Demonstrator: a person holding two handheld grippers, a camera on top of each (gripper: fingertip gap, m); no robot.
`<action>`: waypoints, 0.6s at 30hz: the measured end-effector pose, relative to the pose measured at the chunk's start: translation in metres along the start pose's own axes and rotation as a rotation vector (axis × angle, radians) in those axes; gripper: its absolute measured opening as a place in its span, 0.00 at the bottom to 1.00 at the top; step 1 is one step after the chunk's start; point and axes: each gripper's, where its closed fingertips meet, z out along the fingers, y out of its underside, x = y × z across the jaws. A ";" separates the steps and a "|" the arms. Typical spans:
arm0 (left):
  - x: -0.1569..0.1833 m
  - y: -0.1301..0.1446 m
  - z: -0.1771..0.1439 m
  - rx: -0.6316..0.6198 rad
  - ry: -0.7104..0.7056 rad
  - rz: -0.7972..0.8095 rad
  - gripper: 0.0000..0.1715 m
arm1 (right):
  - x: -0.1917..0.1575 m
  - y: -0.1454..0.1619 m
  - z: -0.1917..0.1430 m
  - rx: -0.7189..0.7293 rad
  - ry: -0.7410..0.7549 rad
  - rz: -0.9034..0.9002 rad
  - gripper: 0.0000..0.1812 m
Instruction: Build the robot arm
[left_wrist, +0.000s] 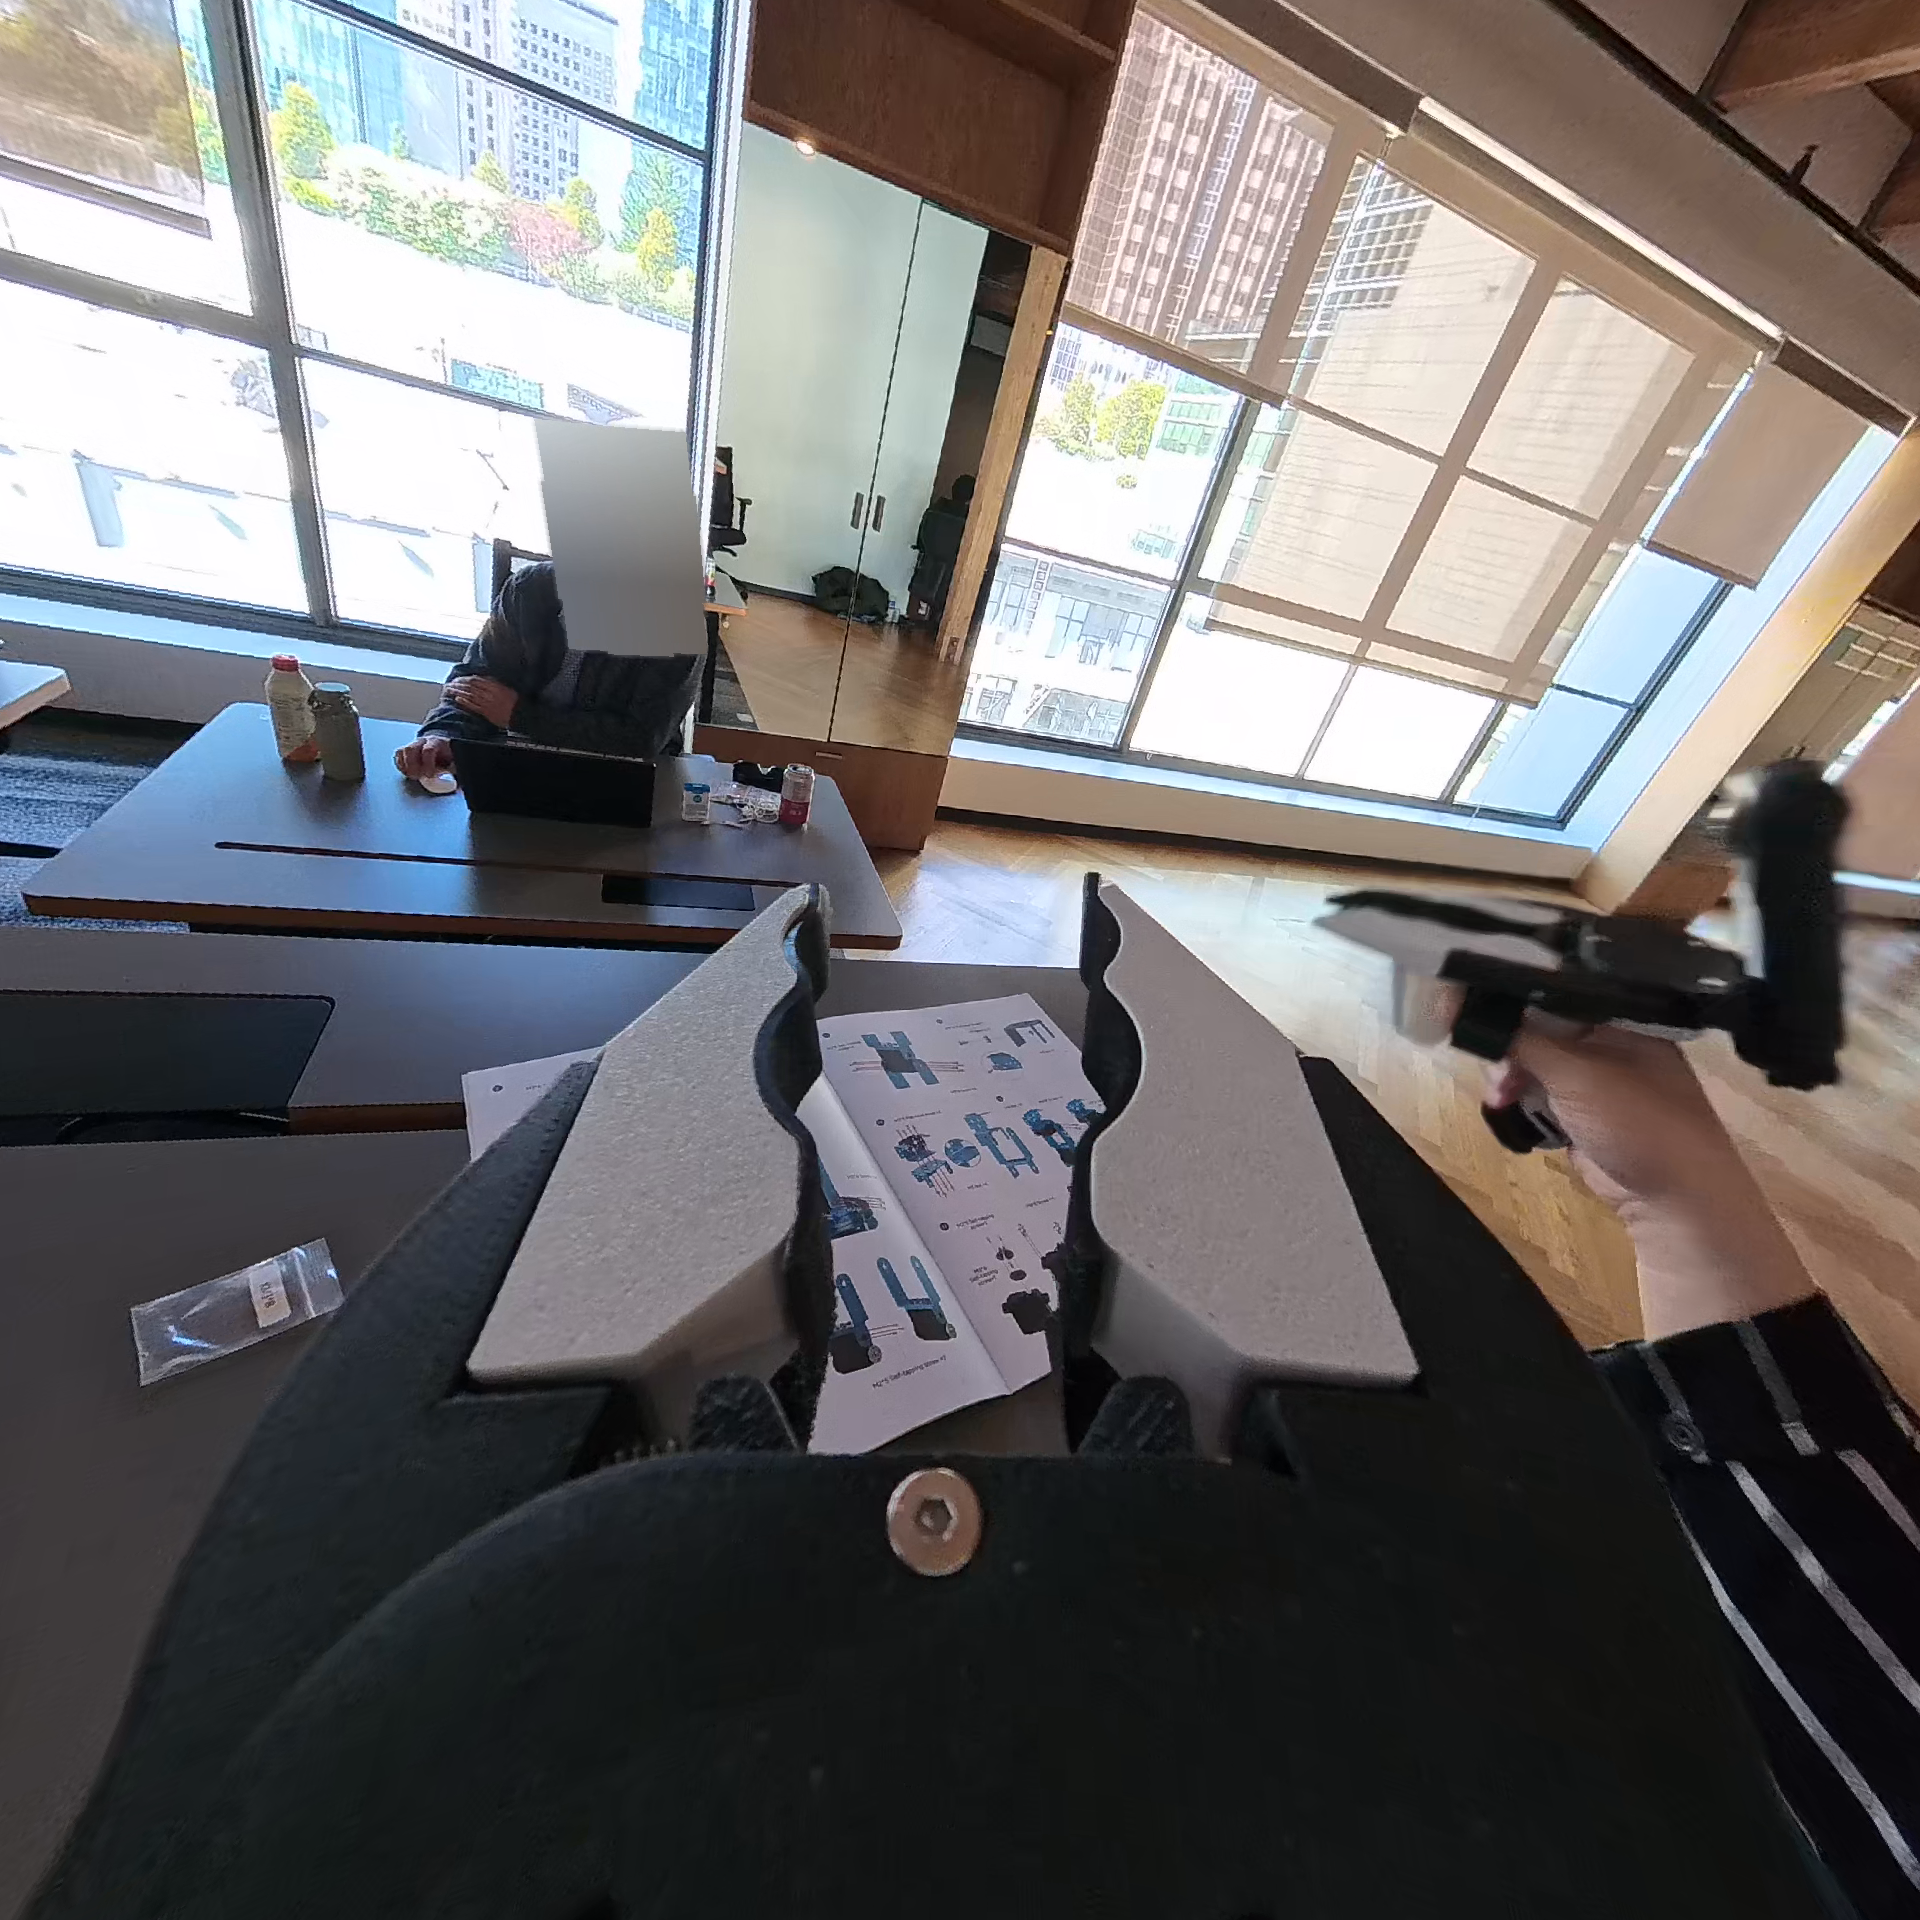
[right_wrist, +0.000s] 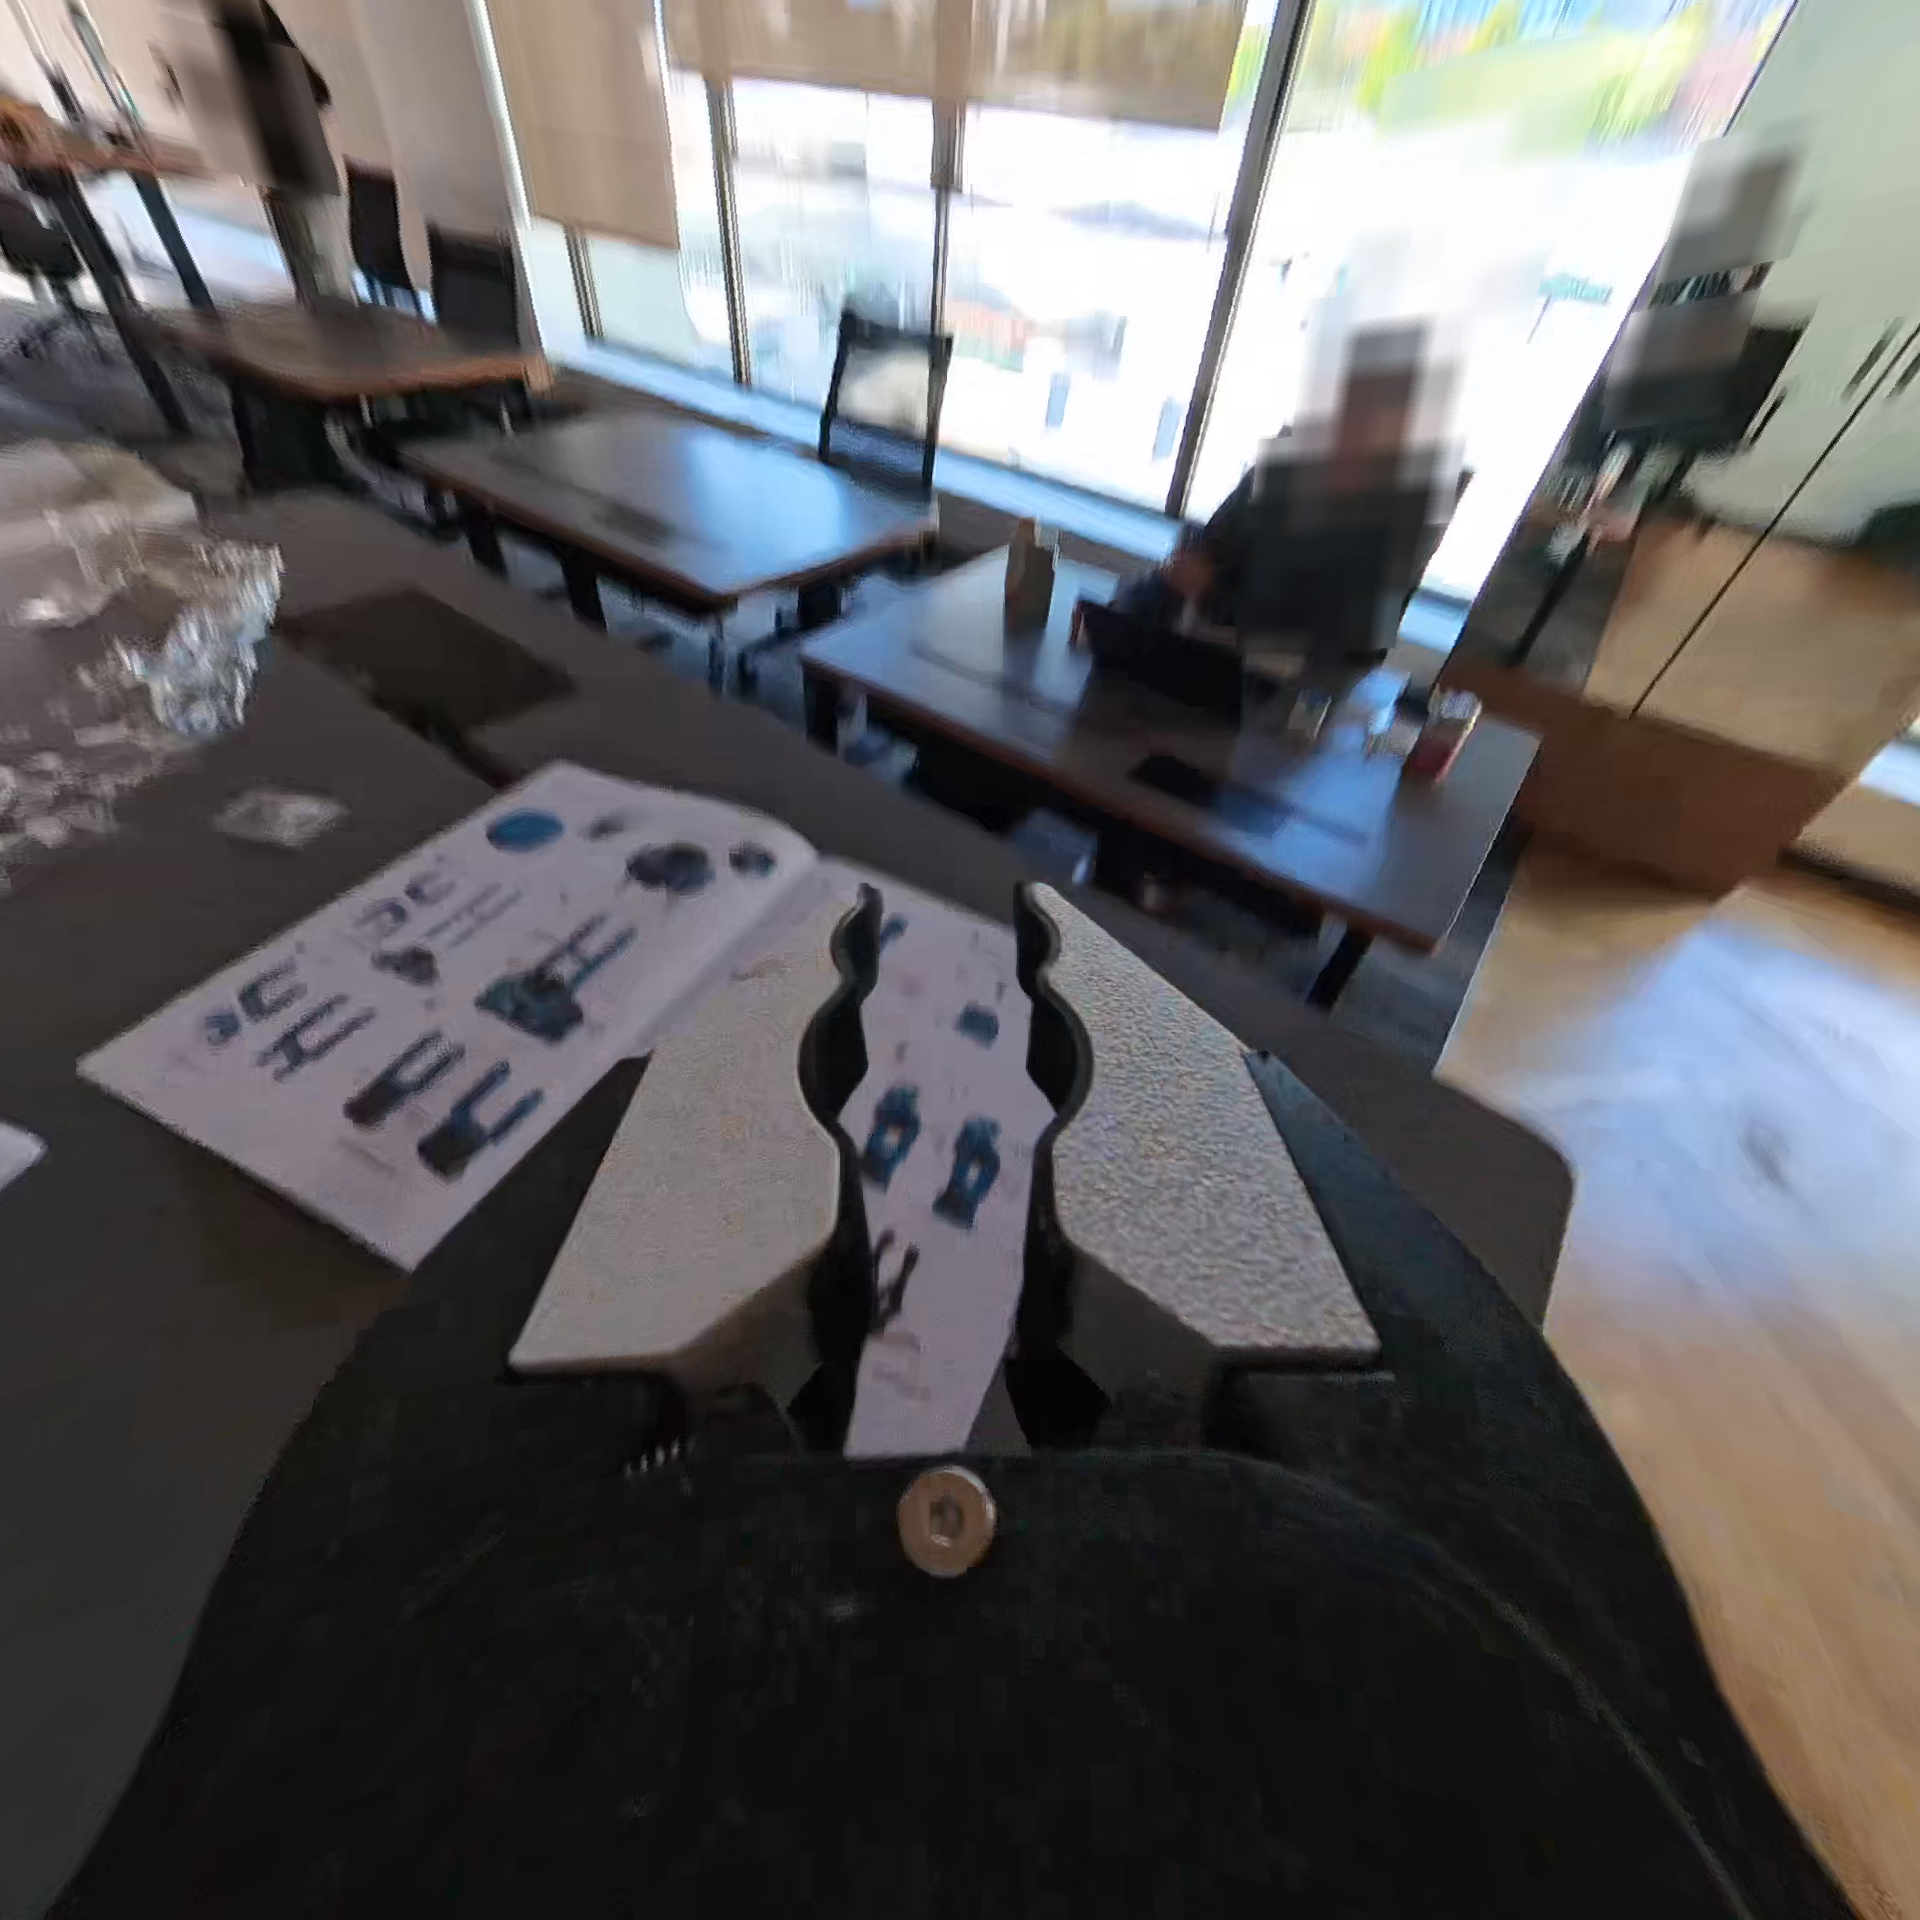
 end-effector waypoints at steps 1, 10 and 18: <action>0.000 0.000 0.000 0.000 0.001 0.000 0.27 | 0.003 0.029 0.010 -0.137 -0.029 0.049 0.17; 0.001 0.002 0.001 -0.015 0.008 -0.001 0.28 | -0.001 0.189 0.032 -0.778 -0.165 0.327 0.16; 0.001 0.002 0.000 -0.016 0.007 0.000 0.28 | -0.001 0.207 0.026 -0.878 -0.139 0.344 0.19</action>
